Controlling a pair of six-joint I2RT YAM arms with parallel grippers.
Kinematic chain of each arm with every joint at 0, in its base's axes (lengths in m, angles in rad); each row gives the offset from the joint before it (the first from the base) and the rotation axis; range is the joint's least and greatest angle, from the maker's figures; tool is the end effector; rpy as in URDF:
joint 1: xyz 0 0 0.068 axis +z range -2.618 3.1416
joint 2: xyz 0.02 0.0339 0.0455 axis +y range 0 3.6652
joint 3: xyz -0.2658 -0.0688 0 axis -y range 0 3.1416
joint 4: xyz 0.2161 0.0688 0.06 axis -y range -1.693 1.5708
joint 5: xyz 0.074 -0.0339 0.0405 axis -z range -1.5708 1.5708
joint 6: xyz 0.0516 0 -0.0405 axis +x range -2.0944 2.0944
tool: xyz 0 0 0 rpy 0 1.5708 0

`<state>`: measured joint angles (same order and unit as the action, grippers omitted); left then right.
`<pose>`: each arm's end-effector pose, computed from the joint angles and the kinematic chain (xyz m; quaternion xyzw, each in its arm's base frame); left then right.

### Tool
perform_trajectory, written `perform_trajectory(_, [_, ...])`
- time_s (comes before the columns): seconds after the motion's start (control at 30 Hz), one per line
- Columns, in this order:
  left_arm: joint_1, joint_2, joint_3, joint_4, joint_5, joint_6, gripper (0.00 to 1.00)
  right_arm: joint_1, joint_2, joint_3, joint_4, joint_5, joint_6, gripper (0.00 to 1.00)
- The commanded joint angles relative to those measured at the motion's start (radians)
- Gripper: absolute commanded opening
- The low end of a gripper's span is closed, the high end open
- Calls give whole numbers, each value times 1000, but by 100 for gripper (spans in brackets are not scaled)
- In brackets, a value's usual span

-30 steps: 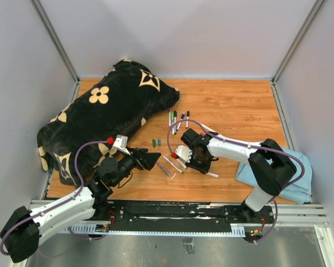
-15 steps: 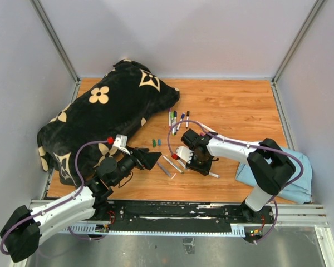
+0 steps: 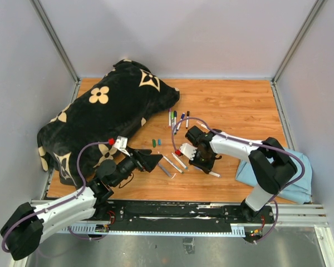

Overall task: Open the pen caps
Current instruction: Pick up the pen from the center of the board.

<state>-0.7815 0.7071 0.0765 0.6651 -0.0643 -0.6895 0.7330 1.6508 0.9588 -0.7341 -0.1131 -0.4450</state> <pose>0.1111 -0.1056 0.2115 0.0088 0.6948 -0.4657 0.5480 0.1923 0.1810 0.1628 -0.5566 0.8257 0.0661 0.0633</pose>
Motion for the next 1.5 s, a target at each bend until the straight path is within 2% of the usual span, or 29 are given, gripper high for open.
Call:
perform_trajectory(0.0, [-4, 29, -32, 141, 51, -12, 95, -56, -63, 8, -9, -67, -3, 1])
perform_trajectory(0.23, [-4, 130, -55, 309, 105, -33, 94, -111, -163, 11, 7, -173, -13, 1])
perform_trajectory(0.5, [-10, 247, -22, 372, 98, -40, 92, -156, -238, 19, 34, -273, -14, 1])
perform_trajectory(0.93, [-21, 403, 26, 528, 112, -51, 92, -200, -301, 46, 70, -374, 0, 1])
perform_trajectory(1.23, [-24, 507, 47, 658, 118, -71, 91, -255, -291, 88, 118, -505, 26, 1])
perform_trajectory(1.47, [-27, 574, 78, 691, 113, -73, 91, -259, -314, 74, 143, -540, 44, 1])
